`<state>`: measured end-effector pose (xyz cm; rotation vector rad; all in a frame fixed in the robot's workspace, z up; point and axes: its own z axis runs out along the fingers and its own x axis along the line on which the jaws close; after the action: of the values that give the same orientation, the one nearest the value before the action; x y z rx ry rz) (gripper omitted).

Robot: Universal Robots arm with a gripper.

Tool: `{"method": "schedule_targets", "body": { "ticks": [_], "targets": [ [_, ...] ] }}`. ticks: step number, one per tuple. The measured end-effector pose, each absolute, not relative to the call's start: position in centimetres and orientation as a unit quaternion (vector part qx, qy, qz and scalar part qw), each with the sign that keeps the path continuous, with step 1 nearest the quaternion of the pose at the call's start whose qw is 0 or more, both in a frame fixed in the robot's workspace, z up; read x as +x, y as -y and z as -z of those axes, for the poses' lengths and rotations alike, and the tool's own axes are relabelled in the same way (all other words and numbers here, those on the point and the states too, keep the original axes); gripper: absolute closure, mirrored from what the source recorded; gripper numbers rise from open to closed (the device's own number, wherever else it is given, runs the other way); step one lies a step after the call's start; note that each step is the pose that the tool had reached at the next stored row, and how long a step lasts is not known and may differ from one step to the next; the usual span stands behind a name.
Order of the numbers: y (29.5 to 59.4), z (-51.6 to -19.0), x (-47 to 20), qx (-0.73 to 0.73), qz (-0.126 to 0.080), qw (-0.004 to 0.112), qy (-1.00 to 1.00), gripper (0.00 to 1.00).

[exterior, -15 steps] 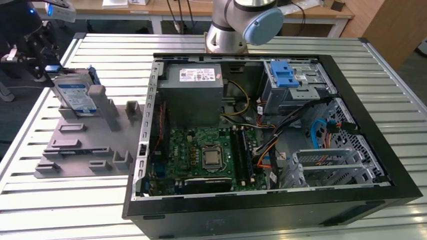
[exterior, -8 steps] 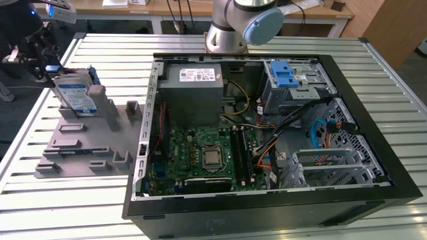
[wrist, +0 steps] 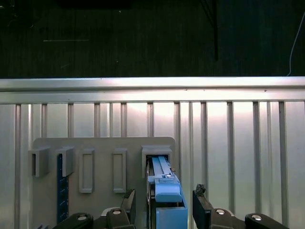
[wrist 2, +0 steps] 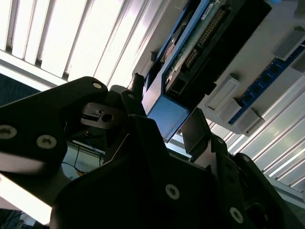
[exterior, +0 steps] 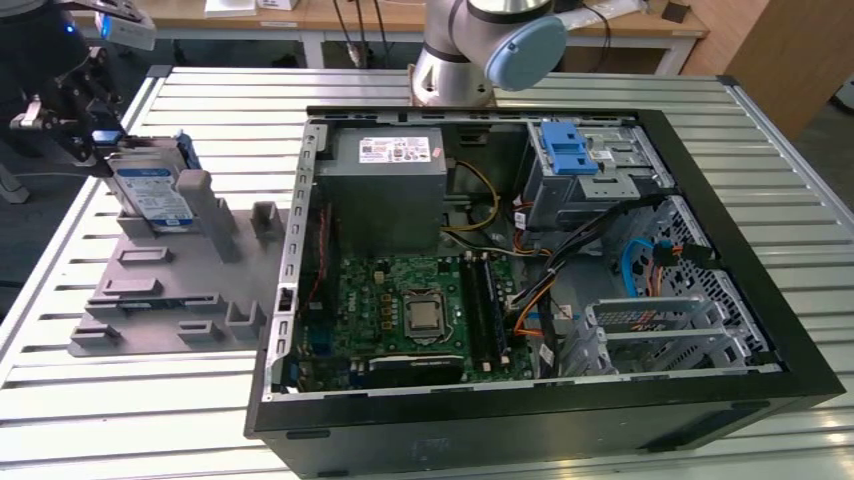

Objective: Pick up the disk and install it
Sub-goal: 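Pick up the disk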

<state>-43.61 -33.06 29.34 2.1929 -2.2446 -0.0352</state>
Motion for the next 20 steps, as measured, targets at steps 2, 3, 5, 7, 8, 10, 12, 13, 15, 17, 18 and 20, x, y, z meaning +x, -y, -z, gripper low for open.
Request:
{"method": "schedule_targets", "body": {
  "ticks": [2, 3, 5, 7, 8, 10, 12, 13, 15, 17, 18, 20],
  "targets": [
    [33.05, -29.25, -43.61, 0.699, 0.011, 0.002, 0.715, 0.41],
    [33.05, -29.22, -43.62, 0.699, 0.011, 0.002, 0.715, 0.42],
    [33.06, -29.16, -43.61, 0.699, 0.012, 0.002, 0.715, 0.42],
    [33.06, -29.1, -43.61, 0.699, 0.011, 0.002, 0.715, 0.55],
    [33.07, -29.1, -43.61, 0.699, 0.011, 0.003, 0.715, 0.55],
    [33.06, -29.1, -43.61, 0.699, 0.011, 0.003, 0.715, 0.63],
    [33.06, -29.08, -43.61, 0.699, 0.011, 0.003, 0.715, 0.63],
    [33.06, -29.09, -43.61, 0.699, 0.011, 0.003, 0.715, 0.63],
    [33.06, -29.15, -43.61, 0.699, 0.011, 0.003, 0.715, 0.63],
    [33.06, -29.32, -43.61, 0.699, 0.011, 0.003, 0.715, 0.63],
    [33.06, -29.41, -43.61, 0.699, 0.011, 0.003, 0.715, 0.63],
    [33.06, -29.57, -43.61, 0.699, 0.011, 0.003, 0.715, 0.63]
  ]
}}
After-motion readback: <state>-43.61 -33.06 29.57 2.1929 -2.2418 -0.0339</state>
